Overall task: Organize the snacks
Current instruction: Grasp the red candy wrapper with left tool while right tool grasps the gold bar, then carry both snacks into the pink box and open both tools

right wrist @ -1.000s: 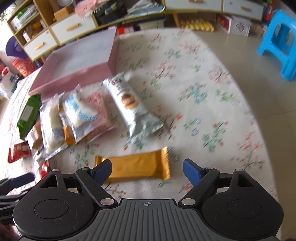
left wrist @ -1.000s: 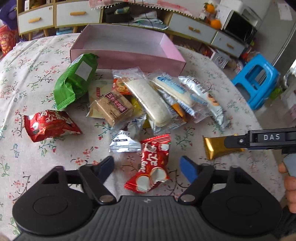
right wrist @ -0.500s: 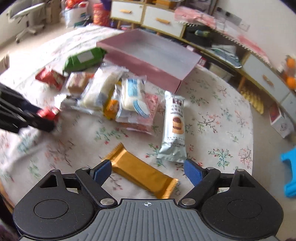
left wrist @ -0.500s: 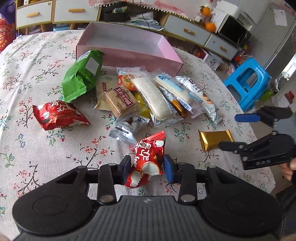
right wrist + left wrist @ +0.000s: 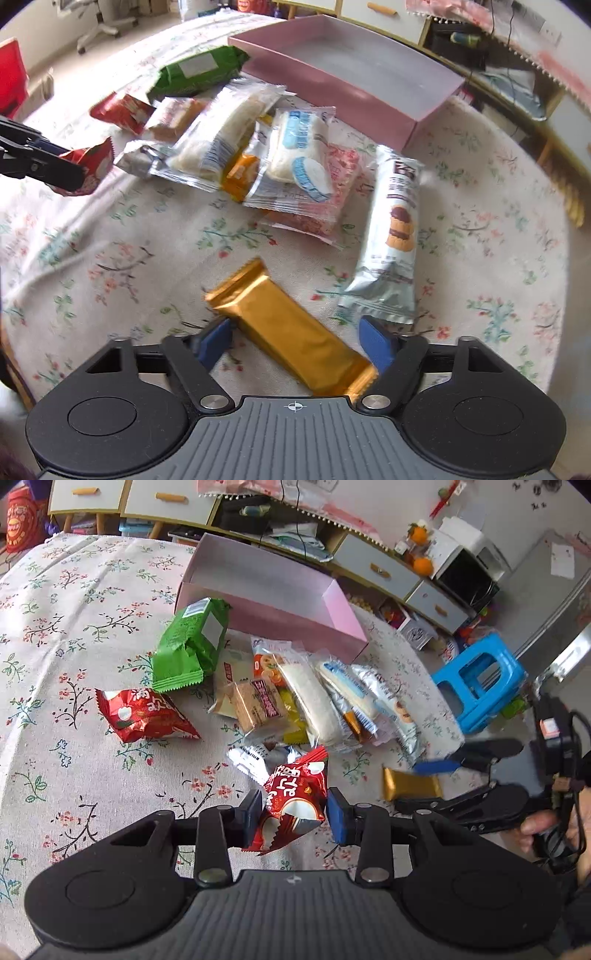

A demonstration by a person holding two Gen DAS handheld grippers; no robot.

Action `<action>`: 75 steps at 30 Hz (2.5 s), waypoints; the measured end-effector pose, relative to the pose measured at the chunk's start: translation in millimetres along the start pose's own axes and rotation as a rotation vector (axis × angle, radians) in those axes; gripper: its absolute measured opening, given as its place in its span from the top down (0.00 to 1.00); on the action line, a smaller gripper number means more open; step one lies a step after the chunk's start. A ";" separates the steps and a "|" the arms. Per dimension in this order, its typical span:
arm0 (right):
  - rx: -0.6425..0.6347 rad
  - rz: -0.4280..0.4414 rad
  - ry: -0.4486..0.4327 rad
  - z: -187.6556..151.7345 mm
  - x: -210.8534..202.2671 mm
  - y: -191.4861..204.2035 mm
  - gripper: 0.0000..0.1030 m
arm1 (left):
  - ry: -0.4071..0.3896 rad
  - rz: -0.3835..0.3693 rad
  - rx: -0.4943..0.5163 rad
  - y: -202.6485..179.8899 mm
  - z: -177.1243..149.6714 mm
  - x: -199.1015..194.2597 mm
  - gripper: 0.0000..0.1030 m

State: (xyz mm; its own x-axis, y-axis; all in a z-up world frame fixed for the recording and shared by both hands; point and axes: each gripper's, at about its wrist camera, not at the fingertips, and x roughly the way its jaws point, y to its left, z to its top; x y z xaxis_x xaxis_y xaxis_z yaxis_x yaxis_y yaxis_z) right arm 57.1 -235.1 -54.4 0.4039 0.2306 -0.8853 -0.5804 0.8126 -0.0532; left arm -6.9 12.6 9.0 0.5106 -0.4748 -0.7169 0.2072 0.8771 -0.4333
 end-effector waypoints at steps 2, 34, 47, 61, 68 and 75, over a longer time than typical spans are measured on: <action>-0.004 0.041 -0.003 -0.9 -3.8 4.8 0.69 | -0.030 -0.007 -0.027 7.4 3.2 -8.1 0.66; 0.361 -0.068 -0.234 16.1 -53.0 -4.4 0.70 | -0.156 0.174 -0.007 8.7 61.5 -14.0 0.66; 0.491 -0.129 -0.259 53.4 -47.4 -39.5 0.70 | -0.165 0.248 0.070 -0.9 119.1 22.4 0.66; 0.541 -0.099 -0.258 107.0 -20.6 -63.9 0.70 | -0.185 0.211 0.070 11.3 156.8 52.1 0.66; 0.594 -0.147 -0.253 138.5 1.2 -85.9 0.70 | -0.188 0.211 0.074 17.7 170.2 70.5 0.66; 0.706 -0.018 -0.273 158.1 24.9 -107.6 0.70 | -0.178 0.216 0.104 21.9 175.6 87.4 0.66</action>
State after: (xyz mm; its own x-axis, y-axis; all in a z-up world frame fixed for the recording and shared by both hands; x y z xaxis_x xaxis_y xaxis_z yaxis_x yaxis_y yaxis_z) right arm 241.4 -232.1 2.4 0.6227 0.2642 -0.7365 -0.0189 0.9461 0.3234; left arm 188.7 3.2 32.8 0.6886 -0.2637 -0.6755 0.1573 0.9637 -0.2158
